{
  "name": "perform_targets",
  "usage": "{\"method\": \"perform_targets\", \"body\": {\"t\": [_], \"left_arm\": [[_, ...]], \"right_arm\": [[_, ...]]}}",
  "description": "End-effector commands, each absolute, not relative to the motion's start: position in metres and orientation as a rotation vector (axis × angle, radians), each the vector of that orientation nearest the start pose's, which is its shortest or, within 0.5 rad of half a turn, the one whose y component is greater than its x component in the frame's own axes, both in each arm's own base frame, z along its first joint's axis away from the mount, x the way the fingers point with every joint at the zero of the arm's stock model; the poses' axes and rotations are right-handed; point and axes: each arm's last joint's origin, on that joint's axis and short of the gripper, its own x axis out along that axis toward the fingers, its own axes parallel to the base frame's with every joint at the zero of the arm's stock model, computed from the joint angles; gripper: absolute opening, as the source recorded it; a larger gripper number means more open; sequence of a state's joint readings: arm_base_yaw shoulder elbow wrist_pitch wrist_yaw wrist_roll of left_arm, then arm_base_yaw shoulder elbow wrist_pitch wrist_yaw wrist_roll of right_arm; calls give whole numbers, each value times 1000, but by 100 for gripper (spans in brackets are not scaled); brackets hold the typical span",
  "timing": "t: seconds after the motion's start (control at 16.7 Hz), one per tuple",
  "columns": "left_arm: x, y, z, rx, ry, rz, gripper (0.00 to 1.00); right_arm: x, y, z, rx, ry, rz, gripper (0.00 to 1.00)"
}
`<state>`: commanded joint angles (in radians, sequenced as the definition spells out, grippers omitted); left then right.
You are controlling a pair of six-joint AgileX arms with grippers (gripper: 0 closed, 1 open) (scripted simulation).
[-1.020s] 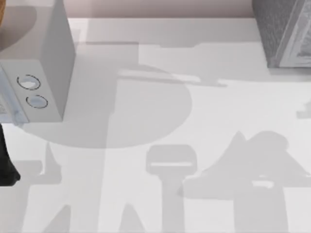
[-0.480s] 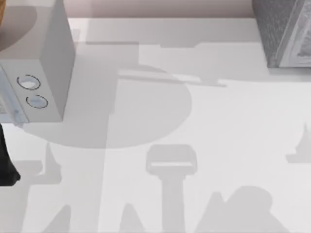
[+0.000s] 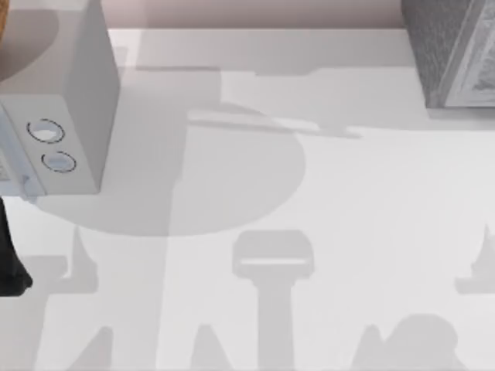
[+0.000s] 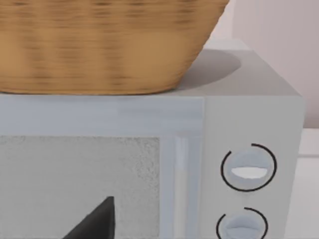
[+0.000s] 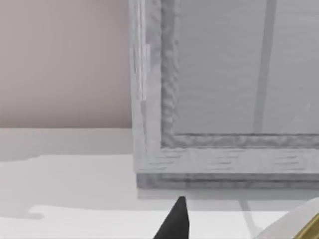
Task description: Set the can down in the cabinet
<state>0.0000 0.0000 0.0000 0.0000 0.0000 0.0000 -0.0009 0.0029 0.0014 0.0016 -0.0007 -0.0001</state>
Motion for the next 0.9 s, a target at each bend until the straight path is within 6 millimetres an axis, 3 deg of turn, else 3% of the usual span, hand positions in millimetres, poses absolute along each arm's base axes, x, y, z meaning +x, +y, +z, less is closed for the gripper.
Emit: {"method": "perform_targets", "body": {"t": [0.48,0.66,0.9], "left_arm": [[106,-1,160,0,0,0,100],[106,-1,160,0,0,0,100],[106,-1,160,0,0,0,100]], "right_arm": [[106,-1,169,1,5,-5,0],[107,-1,200,0,21,-13,0],[119,3,274,-3,35,-15,0]]}}
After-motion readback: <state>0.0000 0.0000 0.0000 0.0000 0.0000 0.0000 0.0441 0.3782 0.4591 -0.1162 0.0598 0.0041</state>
